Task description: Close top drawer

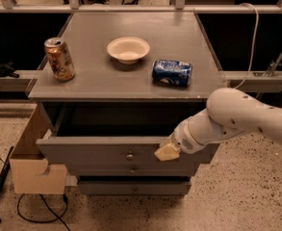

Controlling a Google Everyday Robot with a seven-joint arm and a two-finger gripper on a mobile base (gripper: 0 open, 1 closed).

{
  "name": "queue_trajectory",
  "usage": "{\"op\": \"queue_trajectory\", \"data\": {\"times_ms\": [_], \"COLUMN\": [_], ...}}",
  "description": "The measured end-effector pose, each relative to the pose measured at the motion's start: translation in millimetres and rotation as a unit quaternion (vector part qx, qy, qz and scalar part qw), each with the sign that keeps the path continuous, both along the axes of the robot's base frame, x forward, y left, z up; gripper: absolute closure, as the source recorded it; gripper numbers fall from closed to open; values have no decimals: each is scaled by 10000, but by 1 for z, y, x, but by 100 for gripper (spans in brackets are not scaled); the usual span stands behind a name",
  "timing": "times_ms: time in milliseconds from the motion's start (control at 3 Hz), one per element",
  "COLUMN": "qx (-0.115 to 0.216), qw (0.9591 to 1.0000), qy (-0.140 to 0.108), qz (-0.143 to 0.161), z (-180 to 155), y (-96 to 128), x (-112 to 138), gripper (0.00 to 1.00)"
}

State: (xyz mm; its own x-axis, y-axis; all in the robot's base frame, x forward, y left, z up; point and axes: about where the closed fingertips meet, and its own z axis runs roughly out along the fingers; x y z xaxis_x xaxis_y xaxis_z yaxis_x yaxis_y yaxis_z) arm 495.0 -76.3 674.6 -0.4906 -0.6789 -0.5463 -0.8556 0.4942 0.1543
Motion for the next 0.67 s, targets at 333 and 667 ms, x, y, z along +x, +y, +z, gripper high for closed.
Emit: {"op": "queue_trajectory", "data": {"times_ms": [333,667], "qx": [0,0], "qw": [10000,10000], "qy": [0,0], "qz": [1,1], "z": [0,0], "y": [0,0], "x": [0,0], "gripper": [0,0]}}
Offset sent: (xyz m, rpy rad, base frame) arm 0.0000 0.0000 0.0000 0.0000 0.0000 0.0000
